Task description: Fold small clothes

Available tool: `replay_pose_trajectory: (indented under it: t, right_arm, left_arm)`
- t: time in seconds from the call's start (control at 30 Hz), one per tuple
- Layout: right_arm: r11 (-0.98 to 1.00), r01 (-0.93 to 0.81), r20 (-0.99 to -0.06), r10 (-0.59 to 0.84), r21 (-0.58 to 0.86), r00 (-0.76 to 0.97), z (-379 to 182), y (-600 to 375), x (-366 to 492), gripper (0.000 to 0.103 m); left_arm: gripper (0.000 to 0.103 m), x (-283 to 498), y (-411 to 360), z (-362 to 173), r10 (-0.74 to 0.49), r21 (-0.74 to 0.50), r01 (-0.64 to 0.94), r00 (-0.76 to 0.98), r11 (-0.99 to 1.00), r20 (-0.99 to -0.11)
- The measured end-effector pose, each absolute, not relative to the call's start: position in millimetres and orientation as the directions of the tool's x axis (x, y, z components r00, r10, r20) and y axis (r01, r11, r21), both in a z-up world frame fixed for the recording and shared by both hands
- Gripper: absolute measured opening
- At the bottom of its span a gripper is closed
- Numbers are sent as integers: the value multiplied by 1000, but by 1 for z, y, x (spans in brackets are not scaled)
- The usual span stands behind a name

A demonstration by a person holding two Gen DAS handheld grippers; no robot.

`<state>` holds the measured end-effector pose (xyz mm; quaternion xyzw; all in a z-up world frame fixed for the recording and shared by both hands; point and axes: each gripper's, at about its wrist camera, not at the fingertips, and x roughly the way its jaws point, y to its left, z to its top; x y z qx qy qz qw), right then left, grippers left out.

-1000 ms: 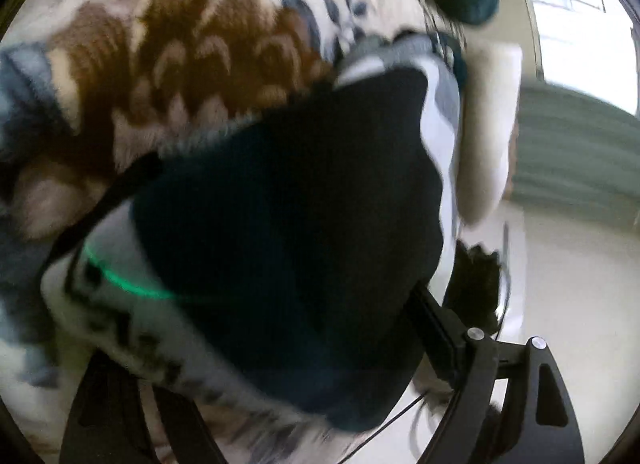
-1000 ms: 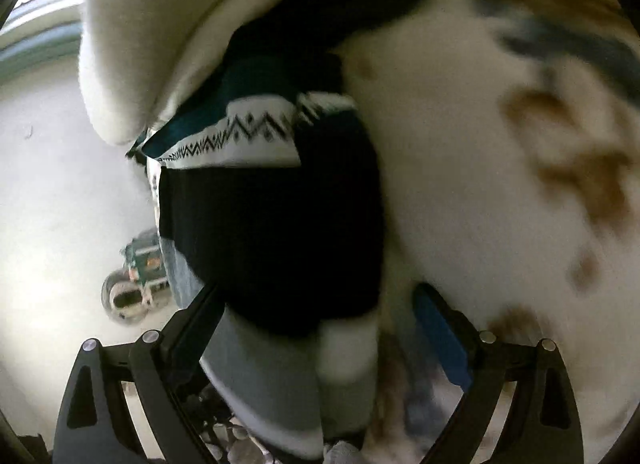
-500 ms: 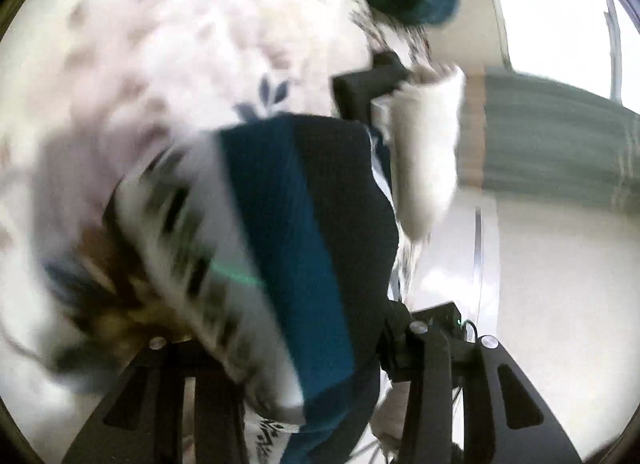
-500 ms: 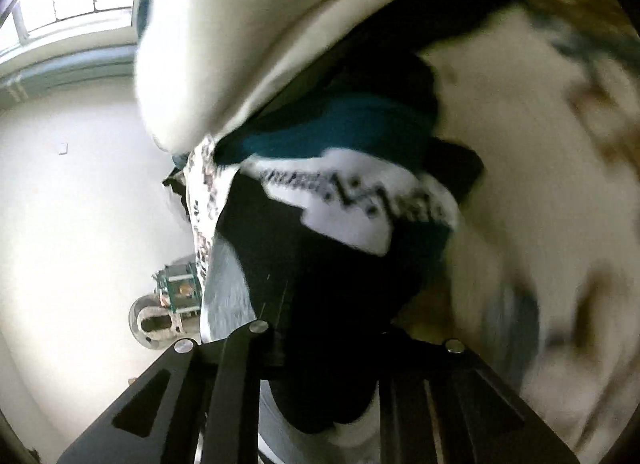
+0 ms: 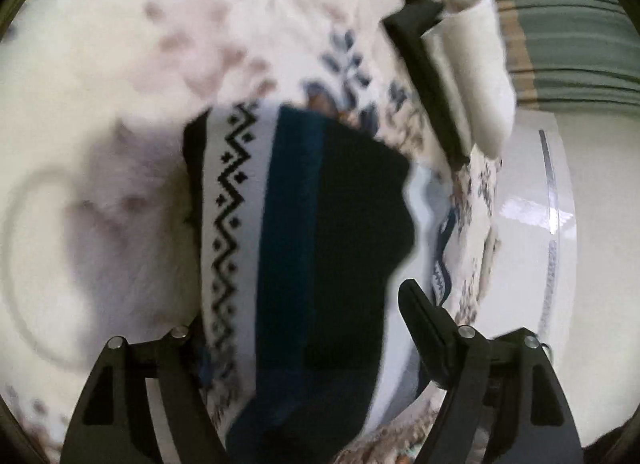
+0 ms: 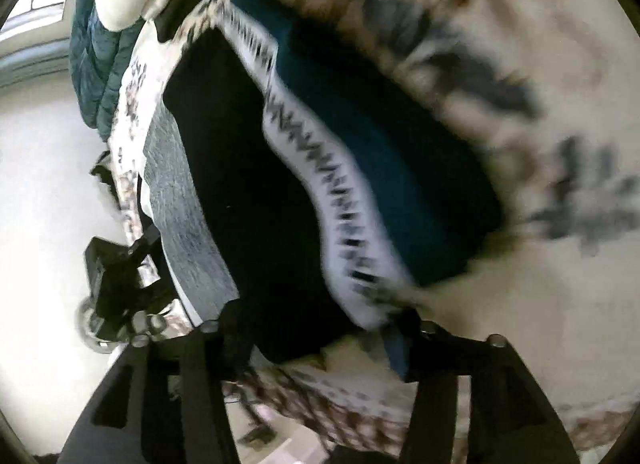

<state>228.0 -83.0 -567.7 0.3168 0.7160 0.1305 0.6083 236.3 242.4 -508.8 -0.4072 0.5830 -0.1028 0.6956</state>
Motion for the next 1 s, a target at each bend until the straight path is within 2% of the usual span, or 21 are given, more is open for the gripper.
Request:
replay_pose_trajectory:
  t: [0.13, 0.27, 0.43, 0.5, 0.53, 0.6, 0.73, 0.87, 1.0]
  right_arm:
    - [843, 224, -866, 499, 489, 13, -515, -123, 242, 66]
    - [877, 102, -883, 463, 469, 79, -485, -143, 298, 68]
    - [896, -37, -891, 443, 442, 94, -509, -99, 391, 68]
    - [880, -57, -881, 472, 471, 16, -536, -78, 417, 66]
    - [879, -65, -881, 473, 473, -9, -546, -69, 424, 61]
    - [885, -118, -891, 454, 451, -7, -555, -54, 431, 3]
    - [908, -156, -907, 406, 388, 114, -527, -56, 430, 3]
    - [909, -128, -891, 414, 396, 186, -499, -66, 437, 2]
    - [915, -109, -887, 404, 389, 226, -490, -69, 455, 2]
  left_arm:
    - [76, 217, 243, -471, -465, -576, -341, 355, 743, -811]
    - [76, 220, 253, -470, -410, -549, -373, 392, 748, -824]
    - [76, 240, 272, -489, -408, -580, -419, 433, 698, -804]
    - [76, 252, 272, -495, -405, -584, -432, 440, 687, -802]
    - [76, 257, 273, -499, -422, -603, -429, 447, 673, -789]
    - [75, 263, 275, -503, -425, -610, -438, 451, 660, -784]
    - [74, 272, 279, -513, -444, -633, -460, 458, 623, -770]
    - [68, 279, 280, -515, -450, -639, -459, 460, 617, -765]
    - [68, 283, 282, -513, -454, -646, -456, 466, 612, -759]
